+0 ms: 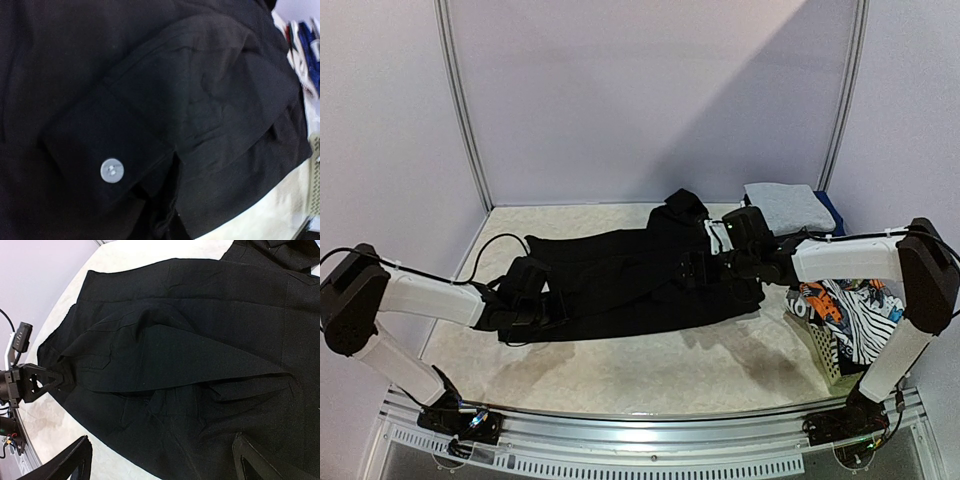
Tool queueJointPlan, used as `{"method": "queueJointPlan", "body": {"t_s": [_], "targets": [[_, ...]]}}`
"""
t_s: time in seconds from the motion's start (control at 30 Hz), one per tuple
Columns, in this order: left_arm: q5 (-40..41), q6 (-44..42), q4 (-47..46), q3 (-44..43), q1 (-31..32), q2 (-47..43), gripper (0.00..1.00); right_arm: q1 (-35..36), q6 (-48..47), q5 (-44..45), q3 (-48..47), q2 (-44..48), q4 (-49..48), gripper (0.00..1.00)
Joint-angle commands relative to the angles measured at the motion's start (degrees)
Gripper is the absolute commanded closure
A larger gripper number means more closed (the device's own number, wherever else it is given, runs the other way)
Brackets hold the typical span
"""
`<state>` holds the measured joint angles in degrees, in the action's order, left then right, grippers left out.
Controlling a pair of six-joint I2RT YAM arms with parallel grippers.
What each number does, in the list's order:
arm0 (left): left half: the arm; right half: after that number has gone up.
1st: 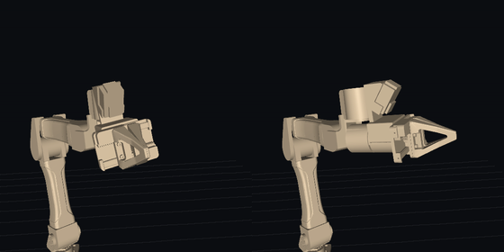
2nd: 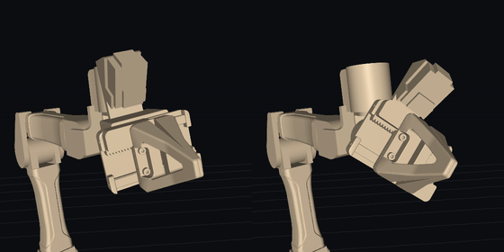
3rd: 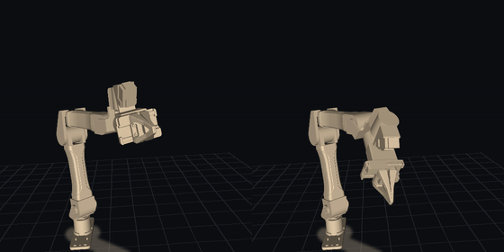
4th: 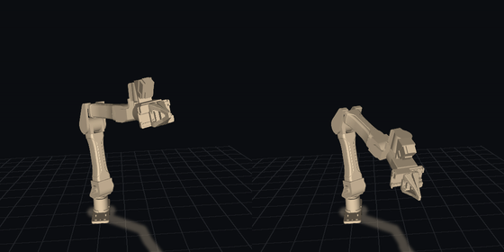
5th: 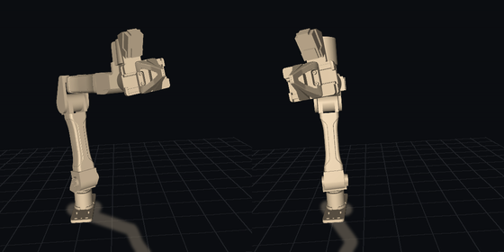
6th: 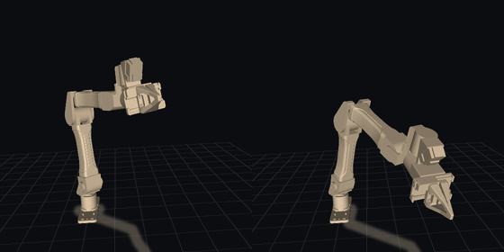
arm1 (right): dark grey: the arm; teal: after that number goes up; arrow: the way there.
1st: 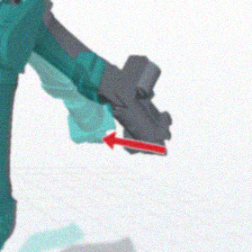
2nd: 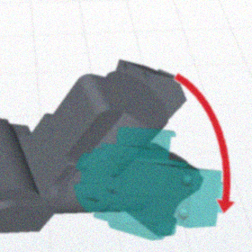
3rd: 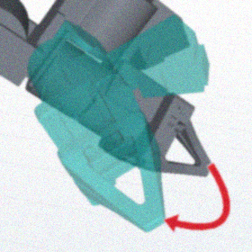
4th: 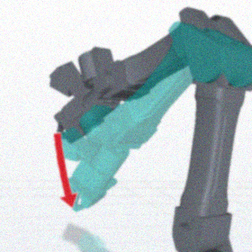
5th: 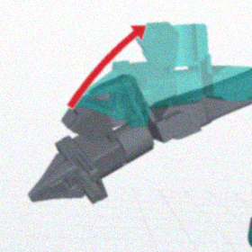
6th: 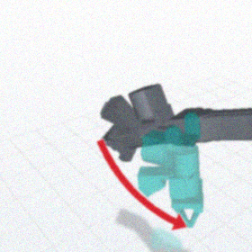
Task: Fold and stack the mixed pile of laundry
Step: Adjust the 1/3-folded shirt at the center of the board.
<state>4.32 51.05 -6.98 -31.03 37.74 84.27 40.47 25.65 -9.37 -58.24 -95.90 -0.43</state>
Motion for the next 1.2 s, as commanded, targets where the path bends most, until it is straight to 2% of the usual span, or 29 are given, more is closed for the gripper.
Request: {"method": "queueJointPlan", "body": {"t_s": [0.0,0.2,0.4,0.63,0.9,1.07,1.1,1.17], "targets": [[1.17,-4.16,4.77,-4.32,-0.09,-2.83,1.0,-0.11,-0.95,0.81,1.2,1.67,1.46,0.01],[6.15,-14.49,28.8,-13.18,0.3,-8.02,1.0,-0.12,-0.35,3.23,1.2,1.77,2.77,0.01],[11.72,-18.66,41.82,-14.12,0.24,-11.87,1.0,-0.12,2.56,0.87,1.41,0.64,1.01,0.01],[12.09,-17.4,36.71,-7.98,0.26,-7.83,0.98,-0.18,5.57,-5.5,-0.39,-3.87,-3.0,0.1],[16.49,-17.65,35.32,-9.05,0.3,-1.78,0.96,-0.19,5.26,-8.69,-2.13,-5.06,-2.91,0.16],[20.46,-17.32,37.1,-8.82,0.25,-3.31,0.94,-0.13,4.87,-11.56,-3.29,-5.79,-2.96,0.25],[21.18,-17.33,37.27,-8.53,0.24,-3.85,0.91,-0.15,4.76,-12.0,-3.67,-5.93,-3.0,0.26],[22.2,-17.34,37.97,-8.58,0.15,-4.15,0.76,-0.08,4.38,-12.89,-4.76,-6.42,-2.91,0.29]]}}
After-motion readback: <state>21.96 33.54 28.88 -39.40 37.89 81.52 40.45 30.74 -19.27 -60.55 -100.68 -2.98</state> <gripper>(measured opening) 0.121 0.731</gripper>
